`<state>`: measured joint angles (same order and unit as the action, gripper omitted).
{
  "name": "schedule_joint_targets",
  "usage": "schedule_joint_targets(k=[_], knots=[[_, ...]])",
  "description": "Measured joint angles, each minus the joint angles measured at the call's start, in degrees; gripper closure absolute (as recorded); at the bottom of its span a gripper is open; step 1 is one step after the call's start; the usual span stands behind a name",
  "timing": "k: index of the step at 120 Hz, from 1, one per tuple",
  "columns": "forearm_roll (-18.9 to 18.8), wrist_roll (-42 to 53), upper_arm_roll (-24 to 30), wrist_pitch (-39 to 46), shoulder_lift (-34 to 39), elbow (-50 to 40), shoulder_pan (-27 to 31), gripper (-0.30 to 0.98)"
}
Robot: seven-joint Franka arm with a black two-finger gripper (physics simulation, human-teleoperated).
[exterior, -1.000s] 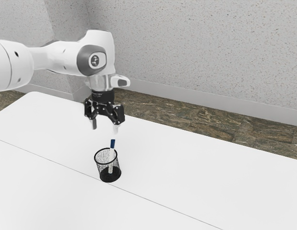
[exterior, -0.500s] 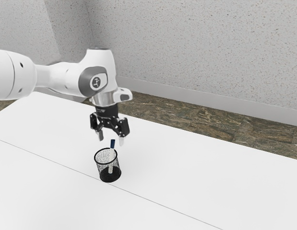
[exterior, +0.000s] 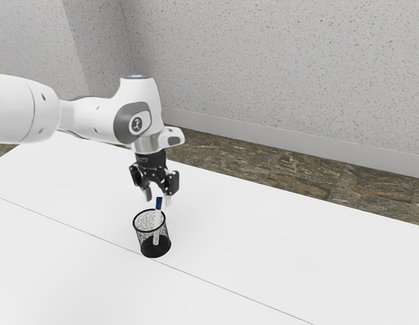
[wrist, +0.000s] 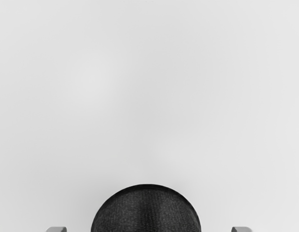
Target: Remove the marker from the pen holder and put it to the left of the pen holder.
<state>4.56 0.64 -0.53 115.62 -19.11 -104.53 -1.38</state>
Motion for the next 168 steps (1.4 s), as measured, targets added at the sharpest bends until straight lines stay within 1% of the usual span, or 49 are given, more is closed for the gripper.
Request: schedule_joint_targets(k=[24, 44, 58, 70, 83, 97, 115, 139, 150, 158, 168], knots=[[0.18, 1.09, 0.00, -0.21, 1.13, -1.31, 0.18, 0.33], [0.26, 1.76, 0.00, -0.71, 1.14, -1.25, 0.14, 0.51], [0.26, 2.18, -0.06, -0.93, 1.14, -1.21, 0.20, 0.59], [0.18, 2.52, -0.11, -1.42, 1.22, -1.04, 0.31, 0.63], [0.08, 2.80, -0.10, -2.45, 1.37, -0.93, 0.37, 0.63], [-0.03, 3.00, -0.09, -3.19, 1.92, -0.94, 0.64, 0.69], [-0.46, 2.93, -0.08, -3.84, 5.22, -1.89, 0.29, 0.74], [-0.97, 2.48, 0.29, -4.69, 18.91, -7.83, -1.76, 0.77], [-1.20, 2.28, 0.05, -6.21, 22.12, -8.82, -2.37, 0.78], [-1.33, 2.18, -0.21, -8.35, 22.45, -8.90, -0.26, 0.78], [-1.62, 2.09, -0.67, -13.00, 21.42, -8.53, 5.77, 0.78]])
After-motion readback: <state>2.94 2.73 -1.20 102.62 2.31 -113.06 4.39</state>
